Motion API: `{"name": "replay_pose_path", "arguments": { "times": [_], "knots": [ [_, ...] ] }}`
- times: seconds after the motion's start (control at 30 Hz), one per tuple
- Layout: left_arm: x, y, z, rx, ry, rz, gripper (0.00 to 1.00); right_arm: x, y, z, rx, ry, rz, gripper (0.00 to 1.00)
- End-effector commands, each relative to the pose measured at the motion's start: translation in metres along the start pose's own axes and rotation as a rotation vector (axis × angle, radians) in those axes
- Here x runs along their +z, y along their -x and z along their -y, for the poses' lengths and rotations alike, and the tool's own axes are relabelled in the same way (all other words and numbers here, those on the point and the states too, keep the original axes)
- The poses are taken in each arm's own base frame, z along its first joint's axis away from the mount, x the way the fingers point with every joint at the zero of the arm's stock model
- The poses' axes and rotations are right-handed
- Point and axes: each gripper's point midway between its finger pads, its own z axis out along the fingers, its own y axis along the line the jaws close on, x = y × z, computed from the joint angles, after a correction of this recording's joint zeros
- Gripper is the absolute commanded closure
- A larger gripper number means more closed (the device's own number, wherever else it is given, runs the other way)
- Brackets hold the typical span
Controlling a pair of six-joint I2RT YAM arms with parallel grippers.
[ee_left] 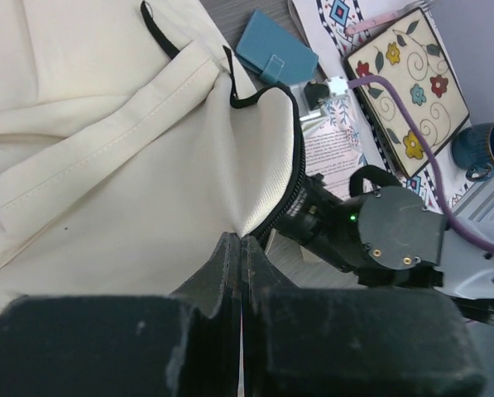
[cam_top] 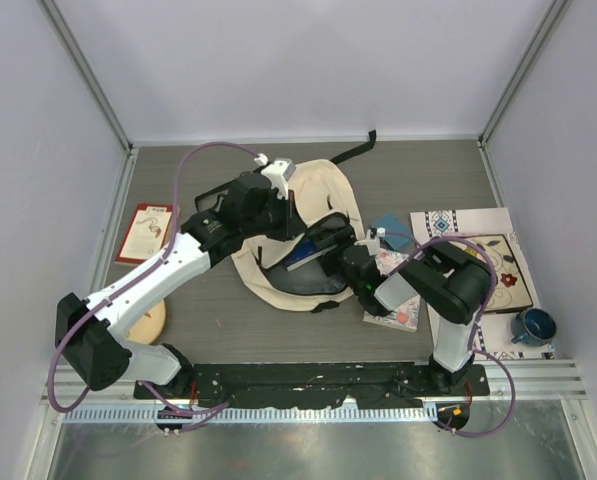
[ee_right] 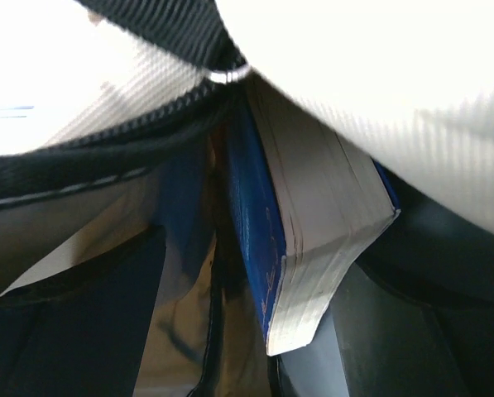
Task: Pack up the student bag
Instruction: Place the book in the student bag.
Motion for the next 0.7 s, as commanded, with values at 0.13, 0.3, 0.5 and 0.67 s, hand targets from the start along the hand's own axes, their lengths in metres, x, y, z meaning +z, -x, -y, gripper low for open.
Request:
{"name": "replay_pose_path", "arguments": {
  "times": [0.13, 0.3, 0.5, 0.67],
  "knots": [
    [-0.004, 0.014, -0.003, -0.026, 0.004, 0.075, 1.0, -0.026, -0.001, -0.018, 0.048, -0.092, -0.054, 0.16],
    [-0.003, 0.013, -0.005, -0.026, 0.01, 0.075, 1.0, -0.036, -0.007, -0.02, 0.02, -0.152, -0.098, 0.15],
    [-0.001, 0.012, -0.004, -0.027, 0.005, 0.072, 1.0, -0.051, -0.008, -0.021, 0.038, -0.154, -0.127, 0.53],
    [0.0, 0.012, -0.002, -0.031, -0.006, 0.07, 1.0, -0.055, -0.005, -0.02, 0.051, -0.138, -0.118, 0.99]
  ]
}}
